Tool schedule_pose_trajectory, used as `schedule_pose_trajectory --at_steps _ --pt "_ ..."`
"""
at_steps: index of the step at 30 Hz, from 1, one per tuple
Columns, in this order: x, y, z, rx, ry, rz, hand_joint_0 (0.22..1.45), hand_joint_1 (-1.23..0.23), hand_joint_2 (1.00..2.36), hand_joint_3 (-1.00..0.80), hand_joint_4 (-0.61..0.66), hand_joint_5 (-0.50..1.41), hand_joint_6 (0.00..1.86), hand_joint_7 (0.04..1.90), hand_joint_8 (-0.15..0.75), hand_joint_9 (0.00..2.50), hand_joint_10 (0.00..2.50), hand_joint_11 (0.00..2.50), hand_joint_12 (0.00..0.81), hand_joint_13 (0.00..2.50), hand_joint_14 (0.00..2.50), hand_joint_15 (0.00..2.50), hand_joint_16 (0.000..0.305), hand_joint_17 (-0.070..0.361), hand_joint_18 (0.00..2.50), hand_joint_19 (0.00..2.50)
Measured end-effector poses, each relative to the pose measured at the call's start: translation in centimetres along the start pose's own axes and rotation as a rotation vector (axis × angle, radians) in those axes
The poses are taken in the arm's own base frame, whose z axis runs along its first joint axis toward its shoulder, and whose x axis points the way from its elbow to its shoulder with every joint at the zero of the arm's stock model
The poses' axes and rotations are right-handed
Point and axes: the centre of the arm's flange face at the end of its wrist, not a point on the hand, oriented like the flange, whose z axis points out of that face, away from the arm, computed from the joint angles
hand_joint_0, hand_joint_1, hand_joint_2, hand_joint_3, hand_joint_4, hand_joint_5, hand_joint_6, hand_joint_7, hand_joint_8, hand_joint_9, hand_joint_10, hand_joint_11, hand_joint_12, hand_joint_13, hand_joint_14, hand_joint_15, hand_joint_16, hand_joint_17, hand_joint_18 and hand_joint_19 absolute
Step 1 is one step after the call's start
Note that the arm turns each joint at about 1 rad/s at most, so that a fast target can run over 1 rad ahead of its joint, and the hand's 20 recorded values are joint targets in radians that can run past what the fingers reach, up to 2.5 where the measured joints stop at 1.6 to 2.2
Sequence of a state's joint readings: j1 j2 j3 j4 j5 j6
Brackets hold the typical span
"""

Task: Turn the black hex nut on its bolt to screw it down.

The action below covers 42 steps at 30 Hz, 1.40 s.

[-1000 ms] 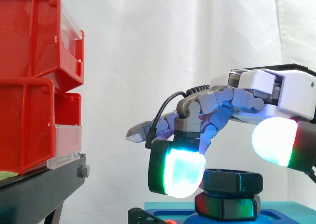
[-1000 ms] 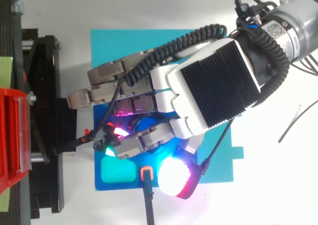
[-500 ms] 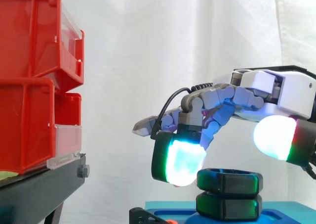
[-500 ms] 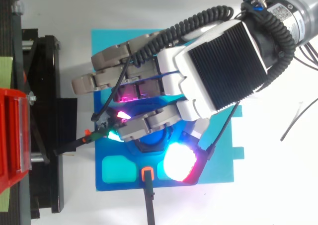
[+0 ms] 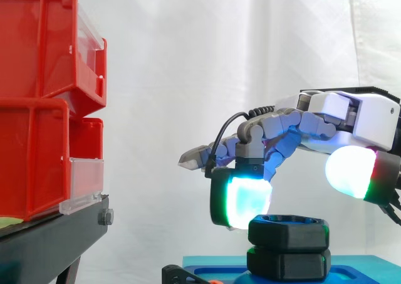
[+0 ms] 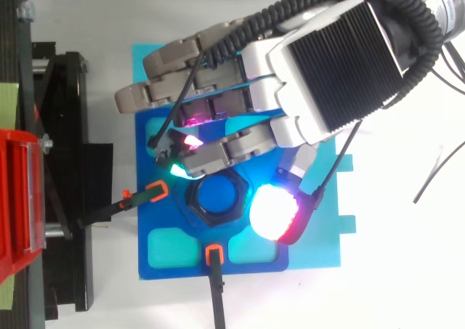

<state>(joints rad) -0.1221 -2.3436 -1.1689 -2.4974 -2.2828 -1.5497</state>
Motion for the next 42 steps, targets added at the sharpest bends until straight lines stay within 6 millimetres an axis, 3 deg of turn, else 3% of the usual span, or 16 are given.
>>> schedule_pose_trajectory --at_steps 5,17,24,29,36,42 --pt "-0.4 -0.1 0.4 -0.004 -0.016 0.005 0.49 -0.15 1.00 -0.50 0.24 -0.04 0.50 1.23 0.307 1.05 0.01 0.28 0.362 0.56 0.00 0.01 0.052 0.117 0.62 0.34" --pt "-3.3 -0.1 4.4 0.013 -0.124 -0.009 0.49 -0.15 1.00 -0.50 0.24 -0.04 0.50 1.17 0.308 1.05 0.01 0.28 0.362 0.56 0.00 0.01 0.052 0.117 0.63 0.33" --pt "-0.7 2.2 6.5 0.004 -0.110 0.018 0.50 -0.16 1.00 -0.50 0.25 -0.05 0.50 1.17 0.310 1.05 0.01 0.28 0.361 0.56 0.00 0.01 0.052 0.117 0.63 0.34" --pt "0.0 3.6 7.4 -0.006 -0.090 0.039 0.50 -0.16 1.00 -0.50 0.27 -0.04 0.50 1.16 0.311 1.05 0.01 0.28 0.360 0.56 0.00 0.01 0.052 0.117 0.63 0.34" --pt "1.0 4.9 7.4 -0.015 -0.045 0.072 0.50 -0.19 1.00 -0.50 0.27 -0.04 0.50 1.17 0.309 1.06 0.01 0.28 0.357 0.56 0.00 0.01 0.051 0.116 0.63 0.33" --pt "1.4 4.6 6.7 -0.011 -0.030 0.085 0.51 -0.28 1.00 -0.50 0.28 -0.03 0.50 1.24 0.310 1.05 0.01 0.28 0.355 0.57 0.00 0.01 0.051 0.114 0.64 0.33"
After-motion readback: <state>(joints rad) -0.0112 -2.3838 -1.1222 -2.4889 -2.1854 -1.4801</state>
